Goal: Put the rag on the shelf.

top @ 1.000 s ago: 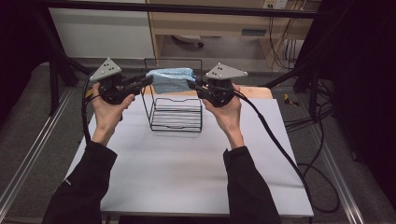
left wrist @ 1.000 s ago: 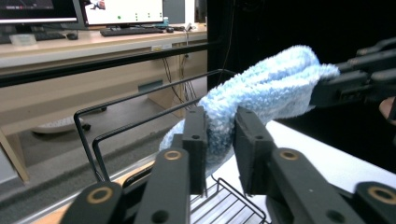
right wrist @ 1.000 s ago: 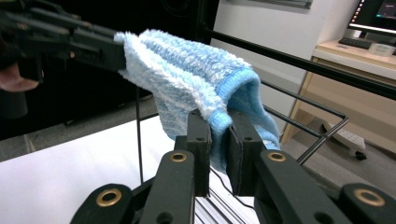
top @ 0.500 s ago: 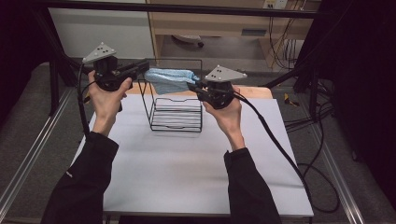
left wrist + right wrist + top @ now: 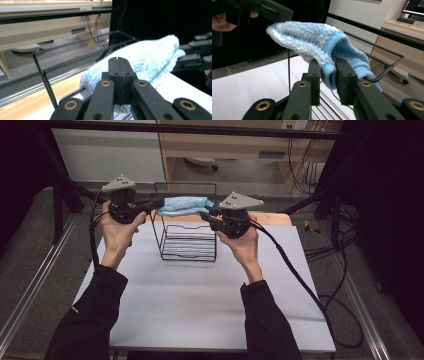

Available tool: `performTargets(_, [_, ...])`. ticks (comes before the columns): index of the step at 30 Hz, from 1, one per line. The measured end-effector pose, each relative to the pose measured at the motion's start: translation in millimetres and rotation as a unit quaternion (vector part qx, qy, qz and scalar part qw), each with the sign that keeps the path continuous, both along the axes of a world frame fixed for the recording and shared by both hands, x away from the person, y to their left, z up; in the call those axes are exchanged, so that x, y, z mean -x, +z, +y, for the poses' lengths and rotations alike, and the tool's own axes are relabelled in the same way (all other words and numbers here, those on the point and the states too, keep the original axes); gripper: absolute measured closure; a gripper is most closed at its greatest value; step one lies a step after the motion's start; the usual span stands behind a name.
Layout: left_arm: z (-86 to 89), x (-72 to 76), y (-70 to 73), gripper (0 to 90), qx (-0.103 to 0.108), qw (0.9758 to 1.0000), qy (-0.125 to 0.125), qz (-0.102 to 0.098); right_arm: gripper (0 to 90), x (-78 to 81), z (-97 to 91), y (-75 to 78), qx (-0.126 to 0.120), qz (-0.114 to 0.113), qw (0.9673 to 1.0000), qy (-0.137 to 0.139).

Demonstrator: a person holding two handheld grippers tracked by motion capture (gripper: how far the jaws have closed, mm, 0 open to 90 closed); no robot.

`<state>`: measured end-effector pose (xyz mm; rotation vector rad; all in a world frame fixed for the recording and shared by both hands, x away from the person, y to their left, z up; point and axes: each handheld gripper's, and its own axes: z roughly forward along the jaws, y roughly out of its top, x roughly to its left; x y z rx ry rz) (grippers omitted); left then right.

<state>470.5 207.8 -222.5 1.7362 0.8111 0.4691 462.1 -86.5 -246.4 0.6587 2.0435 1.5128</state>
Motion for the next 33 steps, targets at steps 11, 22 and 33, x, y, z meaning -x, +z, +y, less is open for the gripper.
performTargets(11, [-1.9,1.2,-15.7,89.8,-0.023,0.9997,-0.003,0.002,40.2,7.4,-1.0,5.2,-0.020,-0.007,0.9997,-0.009])
performTargets(22, [-3.0,-1.1,-27.0,89.8,-0.035,0.9994,-0.004,-0.003,72.6,10.5,7.3,8.9,-0.023,0.023,0.9992,0.024])
performTargets(33, [-4.3,-2.7,-31.5,89.9,-0.036,0.9993,-0.003,-0.005,90.0,-2.2,9.2,-13.3,0.024,0.050,0.9985,-0.003])
